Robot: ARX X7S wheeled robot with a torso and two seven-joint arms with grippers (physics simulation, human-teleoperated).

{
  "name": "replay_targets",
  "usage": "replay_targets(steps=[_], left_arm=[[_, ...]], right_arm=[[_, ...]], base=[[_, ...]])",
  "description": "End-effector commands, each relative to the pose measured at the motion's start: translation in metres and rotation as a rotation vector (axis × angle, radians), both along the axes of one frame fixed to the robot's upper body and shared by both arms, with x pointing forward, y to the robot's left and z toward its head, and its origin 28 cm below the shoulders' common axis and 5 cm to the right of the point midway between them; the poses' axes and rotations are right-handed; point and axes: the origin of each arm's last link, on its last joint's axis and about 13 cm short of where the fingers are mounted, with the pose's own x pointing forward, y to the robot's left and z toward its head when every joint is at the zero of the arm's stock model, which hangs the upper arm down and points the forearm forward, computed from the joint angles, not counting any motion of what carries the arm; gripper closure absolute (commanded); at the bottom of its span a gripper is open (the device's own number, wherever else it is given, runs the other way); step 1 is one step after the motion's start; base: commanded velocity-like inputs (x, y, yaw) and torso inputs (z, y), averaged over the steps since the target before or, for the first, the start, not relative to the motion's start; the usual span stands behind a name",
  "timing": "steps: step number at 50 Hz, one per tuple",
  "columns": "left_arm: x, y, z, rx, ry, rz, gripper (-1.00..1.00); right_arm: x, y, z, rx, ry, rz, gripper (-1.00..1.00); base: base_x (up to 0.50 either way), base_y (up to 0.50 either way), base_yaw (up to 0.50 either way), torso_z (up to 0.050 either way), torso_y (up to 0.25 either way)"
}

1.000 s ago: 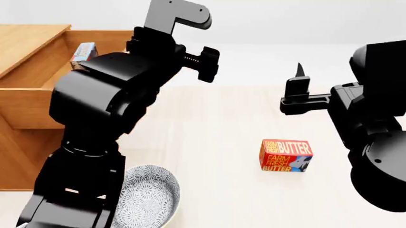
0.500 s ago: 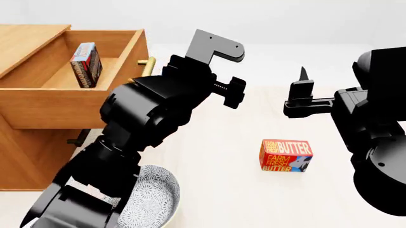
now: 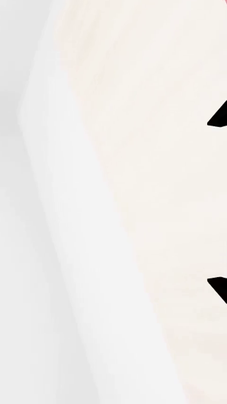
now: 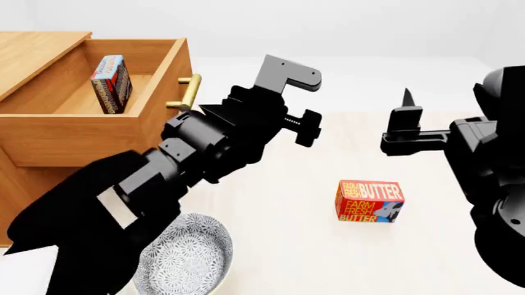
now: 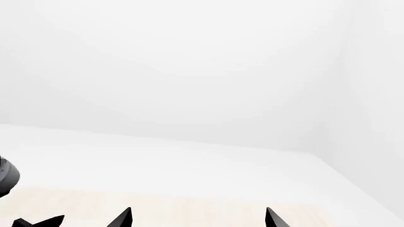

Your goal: Put the chocolate pudding in the top drawer of the cabinet and close it.

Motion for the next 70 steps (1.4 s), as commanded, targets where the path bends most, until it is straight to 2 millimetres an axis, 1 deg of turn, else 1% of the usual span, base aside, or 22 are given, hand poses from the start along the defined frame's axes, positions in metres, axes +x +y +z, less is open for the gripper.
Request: replay_targets(steps=[1, 7, 16, 39, 46, 54, 70], left_arm=[[0.01, 0.014, -0.007, 0.012, 0.006, 0.124, -1.0], [0.014, 0.021, -0.011, 0.011, 0.014, 0.173, -1.0], [0.021, 0.034, -0.01, 0.004, 0.012, 0.219, -1.0], [0.036, 0.074, -0.011, -0.016, 0.015, 0.366, -1.0], [0.039, 0.084, -0.008, -0.027, 0.013, 0.41, -1.0], [0.04, 0.105, -0.008, -0.041, 0.016, 0.48, -1.0], [0.04, 0.135, -0.008, -0.054, 0.018, 0.581, -1.0]], right_arm=[[-0.001, -0.004, -0.003, 0.004, 0.004, -0.013, -1.0], [-0.001, -0.005, -0.004, 0.007, 0.006, -0.015, -1.0], [0.0, -0.005, -0.006, 0.009, 0.01, -0.017, -1.0], [0.006, -0.002, -0.011, 0.011, 0.023, -0.012, -1.0], [0.007, -0.001, -0.011, 0.01, 0.027, -0.01, -1.0], [0.009, 0.001, -0.012, 0.009, 0.029, -0.008, -1.0], [0.012, 0.005, -0.011, 0.005, 0.033, 0.002, -1.0]], base=[[0.0, 0.0, 0.0, 0.0, 0.0], [0.0, 0.0, 0.0, 0.0, 0.0], [0.0, 0.0, 0.0, 0.0, 0.0], [0.0, 0.0, 0.0, 0.0, 0.0], [0.0, 0.0, 0.0, 0.0, 0.0], [0.0, 0.0, 0.0, 0.0, 0.0], [0.0, 0.0, 0.0, 0.0, 0.0]])
